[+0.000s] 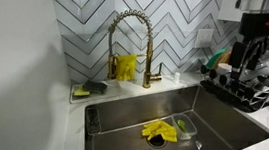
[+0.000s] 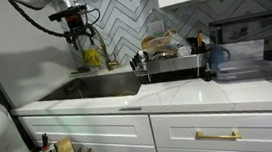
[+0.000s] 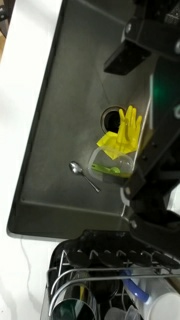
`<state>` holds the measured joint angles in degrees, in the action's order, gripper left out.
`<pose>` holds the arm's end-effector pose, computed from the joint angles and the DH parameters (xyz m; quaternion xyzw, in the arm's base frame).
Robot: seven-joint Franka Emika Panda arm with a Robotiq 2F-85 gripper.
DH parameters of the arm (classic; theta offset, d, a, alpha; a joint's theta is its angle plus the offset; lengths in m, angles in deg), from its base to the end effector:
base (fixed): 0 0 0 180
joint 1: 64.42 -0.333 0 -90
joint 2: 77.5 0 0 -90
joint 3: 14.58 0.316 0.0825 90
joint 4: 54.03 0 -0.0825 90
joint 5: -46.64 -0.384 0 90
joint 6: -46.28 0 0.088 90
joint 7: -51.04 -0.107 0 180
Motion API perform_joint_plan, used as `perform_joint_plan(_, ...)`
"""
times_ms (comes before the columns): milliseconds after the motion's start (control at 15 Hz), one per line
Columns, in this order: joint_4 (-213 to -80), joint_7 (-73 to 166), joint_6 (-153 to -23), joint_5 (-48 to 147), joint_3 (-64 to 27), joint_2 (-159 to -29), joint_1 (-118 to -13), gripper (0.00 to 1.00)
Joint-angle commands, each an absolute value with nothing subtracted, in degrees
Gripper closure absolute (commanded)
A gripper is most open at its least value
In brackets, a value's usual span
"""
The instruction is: Pick up a green sponge on the left of the tap and put it in the sponge holder on the left side of the sink
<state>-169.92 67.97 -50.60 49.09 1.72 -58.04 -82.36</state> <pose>0.3697 0.2667 0.5847 0.9021 0.4261 0.0072 0.0677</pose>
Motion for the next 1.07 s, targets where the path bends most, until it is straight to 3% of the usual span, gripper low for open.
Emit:
perform_joint_plan(0, -169.6, 68.0, -50.4, 49.2, 1.4, -58.4, -82.7, 0.0)
perform_joint_plan(1000, -166.9, 72.5, -51.8, 48.8, 2.9, -61.3, -84.9, 0.0)
